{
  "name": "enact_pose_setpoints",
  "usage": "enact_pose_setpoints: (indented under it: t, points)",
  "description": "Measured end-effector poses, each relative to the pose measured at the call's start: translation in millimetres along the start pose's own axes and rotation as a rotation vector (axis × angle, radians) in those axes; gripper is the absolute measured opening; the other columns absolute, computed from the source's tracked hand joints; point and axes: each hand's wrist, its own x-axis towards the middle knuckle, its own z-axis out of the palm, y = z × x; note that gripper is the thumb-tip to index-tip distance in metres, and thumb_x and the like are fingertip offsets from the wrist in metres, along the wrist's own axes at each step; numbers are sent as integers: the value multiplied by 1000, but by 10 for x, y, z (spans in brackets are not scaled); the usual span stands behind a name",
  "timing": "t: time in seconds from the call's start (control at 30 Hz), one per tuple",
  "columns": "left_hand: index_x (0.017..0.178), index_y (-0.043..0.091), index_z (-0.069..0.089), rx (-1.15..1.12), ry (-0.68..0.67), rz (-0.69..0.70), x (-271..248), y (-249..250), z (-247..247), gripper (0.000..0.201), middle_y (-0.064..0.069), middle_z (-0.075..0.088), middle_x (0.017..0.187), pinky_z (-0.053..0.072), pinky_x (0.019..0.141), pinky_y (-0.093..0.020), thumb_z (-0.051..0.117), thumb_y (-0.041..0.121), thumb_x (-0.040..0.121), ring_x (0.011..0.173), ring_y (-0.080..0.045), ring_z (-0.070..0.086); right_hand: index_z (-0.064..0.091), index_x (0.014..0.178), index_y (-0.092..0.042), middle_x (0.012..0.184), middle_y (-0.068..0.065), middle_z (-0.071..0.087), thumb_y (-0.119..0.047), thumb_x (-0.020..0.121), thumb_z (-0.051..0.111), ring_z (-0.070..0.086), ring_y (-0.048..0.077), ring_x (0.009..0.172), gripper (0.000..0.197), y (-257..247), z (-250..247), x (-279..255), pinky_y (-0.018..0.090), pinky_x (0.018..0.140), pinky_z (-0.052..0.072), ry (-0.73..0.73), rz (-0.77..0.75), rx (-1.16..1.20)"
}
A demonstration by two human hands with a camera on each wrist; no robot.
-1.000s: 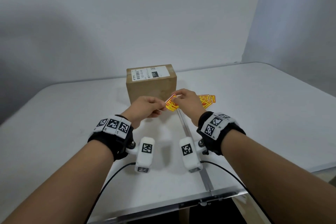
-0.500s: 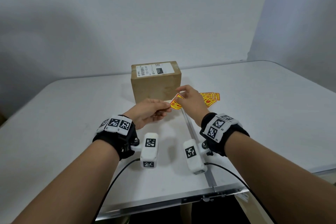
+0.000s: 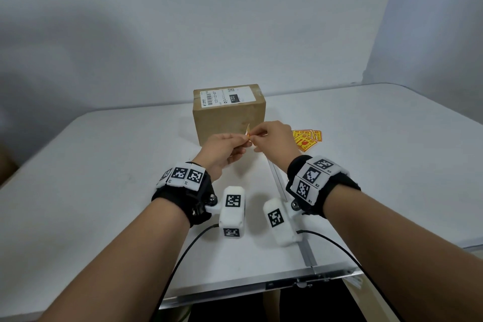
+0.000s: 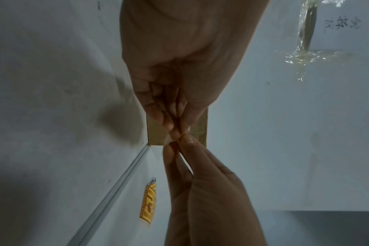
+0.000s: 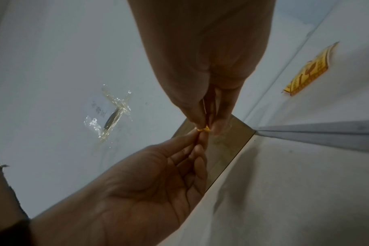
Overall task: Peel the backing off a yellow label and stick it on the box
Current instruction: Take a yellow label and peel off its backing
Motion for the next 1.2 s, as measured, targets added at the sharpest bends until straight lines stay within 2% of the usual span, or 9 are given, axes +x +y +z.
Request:
enact_pose_setpoints:
  t: [0.13, 0.2, 0.3, 0.43, 0.63, 0.83, 1.0, 1.1, 1.2]
  points:
    - [97, 5, 71, -49, -24, -12, -10, -7, 42, 15, -4, 72, 87, 52, 65, -15, 64, 14, 89, 59, -4, 56, 73, 96, 2, 98, 19, 73, -1, 84, 64, 70, 24, 82, 16, 13, -6, -50, 31, 78, 60, -9, 61, 175]
    - [97, 7, 70, -55, -31, -12, -12, -8, 50, 14, -4, 72, 89, 52, 66, -16, 64, 15, 89, 59, -4, 57, 75, 94, -2, 94, 14, 75, -5, 83, 65, 66, 17, 83, 16, 21, -20, -60, 21, 76, 53, 20, 26, 117]
    - [106, 6, 69, 9, -46, 20, -12, -12, 41, 22, -5, 73, 95, 52, 70, -18, 64, 19, 89, 62, -4, 58, 77, 94, -8, 92, 9, 76, -9, 84, 64, 62, 10, 82, 16, 42, -27, -59, 2, 63, 40, 42, 11, 55]
    - [103, 6, 70, 161, -37, 94, -20, -10, 2, 24, -2, 72, 93, 48, 78, -24, 65, 23, 88, 73, -9, 58, 77, 93, -7, 92, 8, 76, -11, 84, 65, 60, 10, 78, 15, 73, -4, -51, -5, 57, 38, 57, -5, 21]
    - [103, 6, 72, 138, -51, 63, -21, -3, -29, 25, -2, 73, 93, 49, 76, -23, 67, 24, 86, 73, -8, 60, 75, 89, -9, 91, 8, 75, -11, 82, 67, 64, 12, 79, 11, 83, 16, -47, 4, 63, 41, 64, 10, 37]
    - [101, 5, 72, 77, -34, 51, -7, 0, -21, 23, -4, 74, 93, 50, 72, -19, 68, 20, 84, 64, -4, 59, 76, 90, -8, 90, 7, 75, -13, 84, 67, 63, 11, 78, 13, 59, -23, -64, 6, 66, 43, 45, -12, 29]
    - [102, 3, 72, 111, -7, 83, 4, 2, 6, 25, -6, 73, 95, 50, 70, -18, 66, 21, 86, 66, -5, 56, 77, 89, -8, 87, 10, 76, -18, 82, 69, 71, 22, 80, 15, 36, -55, -61, 36, 83, 59, 15, 46, 129]
    - [102, -1, 71, 174, -23, 128, -13, 16, 17, 28, -5, 72, 91, 47, 69, -17, 65, 22, 87, 68, -7, 55, 77, 87, -8, 76, 12, 73, -23, 82, 69, 67, 17, 70, 17, 35, -76, -64, 36, 83, 59, -3, 77, 139]
    - [102, -1, 71, 225, -32, 153, -29, 35, 24, 29, -6, 71, 91, 47, 68, -17, 64, 22, 88, 67, -6, 55, 76, 86, -5, 80, 15, 75, -20, 82, 69, 67, 16, 67, 17, 36, -92, -67, 35, 83, 59, -6, 99, 160]
